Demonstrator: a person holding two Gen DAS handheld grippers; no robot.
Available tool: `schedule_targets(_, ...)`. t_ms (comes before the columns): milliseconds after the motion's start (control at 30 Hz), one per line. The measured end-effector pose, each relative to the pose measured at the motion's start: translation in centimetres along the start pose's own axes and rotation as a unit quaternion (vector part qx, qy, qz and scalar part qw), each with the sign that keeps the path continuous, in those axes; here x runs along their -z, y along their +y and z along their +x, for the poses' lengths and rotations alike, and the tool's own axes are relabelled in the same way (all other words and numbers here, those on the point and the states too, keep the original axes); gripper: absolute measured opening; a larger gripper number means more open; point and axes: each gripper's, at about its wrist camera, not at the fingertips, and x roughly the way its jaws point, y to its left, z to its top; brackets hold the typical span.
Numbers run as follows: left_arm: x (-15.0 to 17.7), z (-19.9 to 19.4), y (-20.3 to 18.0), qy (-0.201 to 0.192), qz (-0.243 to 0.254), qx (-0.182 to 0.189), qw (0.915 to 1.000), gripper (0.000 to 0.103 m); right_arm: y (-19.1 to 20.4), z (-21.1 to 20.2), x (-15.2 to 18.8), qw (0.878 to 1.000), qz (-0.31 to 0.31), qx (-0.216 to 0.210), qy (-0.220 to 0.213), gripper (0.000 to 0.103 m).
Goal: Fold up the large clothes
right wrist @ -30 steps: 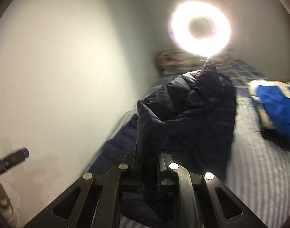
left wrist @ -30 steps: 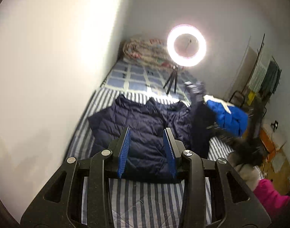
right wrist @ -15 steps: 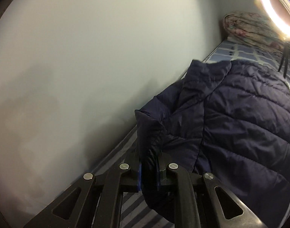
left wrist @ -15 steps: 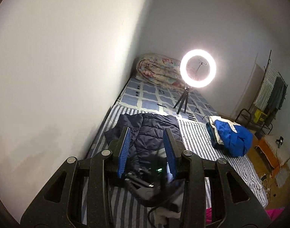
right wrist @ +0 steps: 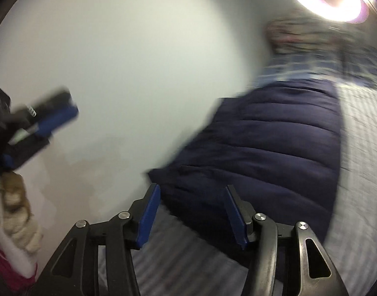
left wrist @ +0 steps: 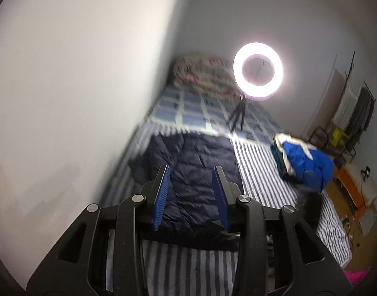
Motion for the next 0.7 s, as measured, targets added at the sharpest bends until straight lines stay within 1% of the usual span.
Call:
schedule_targets(33,0.2,1.5,-0.5,0.014,0.007,-0.001,0.9999,0.037,-1.2,-0.5,0.1,1.000,0.009,0.014,0.001,0.065)
schedule_targets(67,0.5,3.3,-0.9,0.027,0.020,-0.008,0.9994,0.037,-2.9,-1.0,0.4,0.999,0.022,0.033,0.003,0.066)
schedule_targets(133,1.3,6.8,-1.9,0.053,0.051,-0.024,0.9970,0.037,-5.7,-1.5,1.0,0.997,0.051,0.052,0.013,0.067)
schedule_targets(167,1.7,8.7,-2.1,0.066,0.061,-0.033,0.9954,0.037,-5.9,-1.7,1.2,0.997,0.060,0.056,0.015,0.068)
schedule_targets(200,2.0,10.4,-2.0,0.077,0.065,-0.045,0.9939,0.037,-6.8,-1.8,1.3,0.996,0.067,0.059,0.018,0.069)
schedule_targets(233,2.4,11.7,-1.6,0.086,0.065,-0.057,0.9925,0.037,-7.5,-1.7,1.4,0.995,0.070,0.062,0.022,0.073)
schedule_targets(267,2.8,13.1,-1.1,0.094,0.067,-0.077,0.9904,0.037,-7.9,-1.9,1.6,0.995,0.072,0.064,0.025,0.076)
schedule_targets(300,3.3,14.2,-0.6,0.101,0.076,-0.099,0.9869,0.037,-8.4,-1.6,1.7,0.995,0.074,0.064,0.030,0.076)
schedule_targets(333,3.7,15.2,-0.1,0.106,0.088,-0.120,0.9831,0.037,-8.7,-1.8,1.9,0.995,0.077,0.059,0.036,0.076)
schedule_targets(367,4.3,16.1,0.4,0.110,0.107,-0.150,0.9767,0.037,-9.2,-1.4,2.0,0.994,0.081,0.055,0.040,0.076)
schedule_targets(400,5.0,17.0,1.0,0.118,0.126,-0.177,0.9690,0.037,-9.3,-1.4,2.9,0.994,0.084,0.049,0.045,0.076)
schedule_targets(467,6.2,18.3,2.2,0.137,0.140,-0.206,0.9588,0.037,-9.6,-0.7,3.3,0.993,0.093,0.036,0.058,0.079)
schedule_targets(533,7.4,19.0,3.5,0.154,0.126,-0.209,0.9574,0.037,-9.9,0.3,3.8,0.992,0.101,0.023,0.067,0.081)
schedule_targets(633,8.4,19.4,3.8,0.161,0.139,-0.215,0.9532,0.037,-10.6,1.6,4.6,0.990,0.114,-0.010,0.083,0.082)
schedule_targets(700,8.6,19.3,4.3,0.162,0.126,-0.208,0.9563,0.037,-10.9,2.4,4.8,0.988,0.125,-0.033,0.087,0.082)
